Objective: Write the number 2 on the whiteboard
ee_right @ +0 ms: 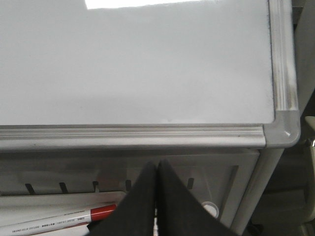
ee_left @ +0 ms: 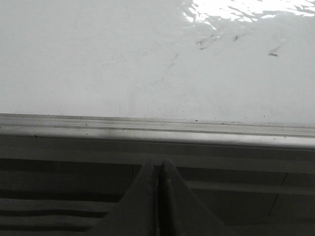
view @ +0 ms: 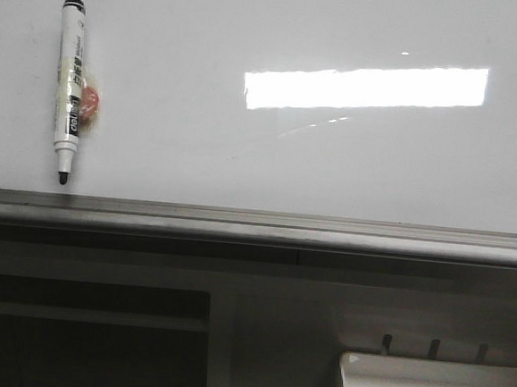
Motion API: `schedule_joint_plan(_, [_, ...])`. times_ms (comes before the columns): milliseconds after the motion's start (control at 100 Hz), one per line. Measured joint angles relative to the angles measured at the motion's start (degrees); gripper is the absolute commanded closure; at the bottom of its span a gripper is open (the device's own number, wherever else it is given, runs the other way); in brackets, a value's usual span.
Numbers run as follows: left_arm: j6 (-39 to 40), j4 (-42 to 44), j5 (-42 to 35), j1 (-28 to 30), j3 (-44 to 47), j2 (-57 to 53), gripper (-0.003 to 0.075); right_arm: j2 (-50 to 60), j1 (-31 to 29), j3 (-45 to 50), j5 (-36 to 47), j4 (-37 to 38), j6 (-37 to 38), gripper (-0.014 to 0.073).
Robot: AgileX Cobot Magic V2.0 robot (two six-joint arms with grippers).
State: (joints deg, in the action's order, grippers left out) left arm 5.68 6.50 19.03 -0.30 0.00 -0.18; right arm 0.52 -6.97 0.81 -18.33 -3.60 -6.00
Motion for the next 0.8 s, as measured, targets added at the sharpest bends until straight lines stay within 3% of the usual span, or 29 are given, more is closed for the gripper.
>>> schedule_joint_plan(800, [0.00, 0.00, 0.00, 0.00, 0.00, 0.00, 0.0741, 0.00, 0.00, 0.00, 1.29, 0.00, 0.00, 0.0650])
